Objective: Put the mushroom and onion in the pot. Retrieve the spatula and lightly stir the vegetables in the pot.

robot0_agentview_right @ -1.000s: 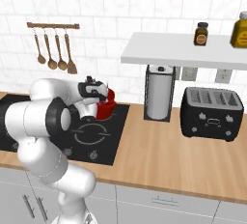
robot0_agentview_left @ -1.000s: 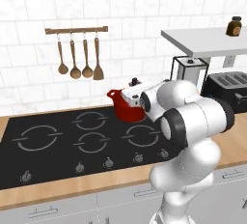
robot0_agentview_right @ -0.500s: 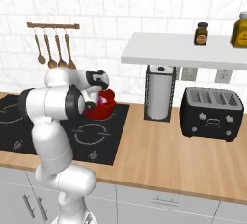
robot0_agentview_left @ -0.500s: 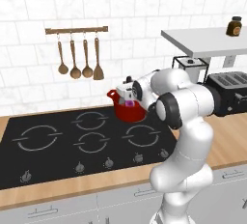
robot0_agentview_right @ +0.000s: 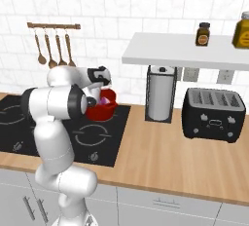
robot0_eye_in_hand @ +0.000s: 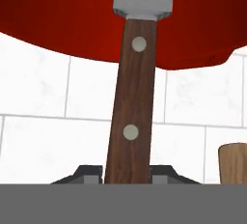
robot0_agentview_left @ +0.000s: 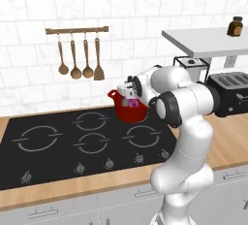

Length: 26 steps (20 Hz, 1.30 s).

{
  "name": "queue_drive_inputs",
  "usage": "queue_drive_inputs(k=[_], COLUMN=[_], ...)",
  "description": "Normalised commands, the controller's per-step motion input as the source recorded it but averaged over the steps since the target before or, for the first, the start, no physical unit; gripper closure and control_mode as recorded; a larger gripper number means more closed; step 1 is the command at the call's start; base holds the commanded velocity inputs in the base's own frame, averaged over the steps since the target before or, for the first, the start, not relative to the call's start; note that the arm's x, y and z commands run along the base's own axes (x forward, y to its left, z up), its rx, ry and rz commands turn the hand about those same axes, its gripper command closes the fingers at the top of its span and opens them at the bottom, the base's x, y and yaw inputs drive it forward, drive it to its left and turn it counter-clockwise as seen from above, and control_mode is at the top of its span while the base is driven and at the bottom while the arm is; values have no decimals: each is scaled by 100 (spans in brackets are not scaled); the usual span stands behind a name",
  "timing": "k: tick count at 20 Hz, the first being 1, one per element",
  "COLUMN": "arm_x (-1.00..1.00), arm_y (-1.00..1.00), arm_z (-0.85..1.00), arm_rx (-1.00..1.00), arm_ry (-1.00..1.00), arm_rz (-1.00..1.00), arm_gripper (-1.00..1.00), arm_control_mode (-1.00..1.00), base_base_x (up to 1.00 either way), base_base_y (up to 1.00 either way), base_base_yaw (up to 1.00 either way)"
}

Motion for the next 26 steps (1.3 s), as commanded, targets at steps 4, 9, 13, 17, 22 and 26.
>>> queue_drive_inputs(k=[4, 9, 13, 17, 22, 26], arm_x=[-31, -12, 38, 44, -4, 23], arm_y=[-3, 3, 20, 26, 30, 3], arm_z=[-24, -28, -40, -24, -24, -37], arm_rx=[-15, -2, 0, 3, 3, 1], arm_ry=[0, 10, 4, -3, -20, -21], arm_rz=[-8, -3, 0, 3, 15, 18], arm_gripper=[100, 100, 100, 100, 100, 100], arm_control_mode=[-100, -100, -100, -100, -100, -100], base_base_x=[0, 0, 0, 0, 0, 0], base_base_y=[0, 0, 0, 0, 0, 0], base_base_yaw=[0, 0, 0, 0, 0, 0])
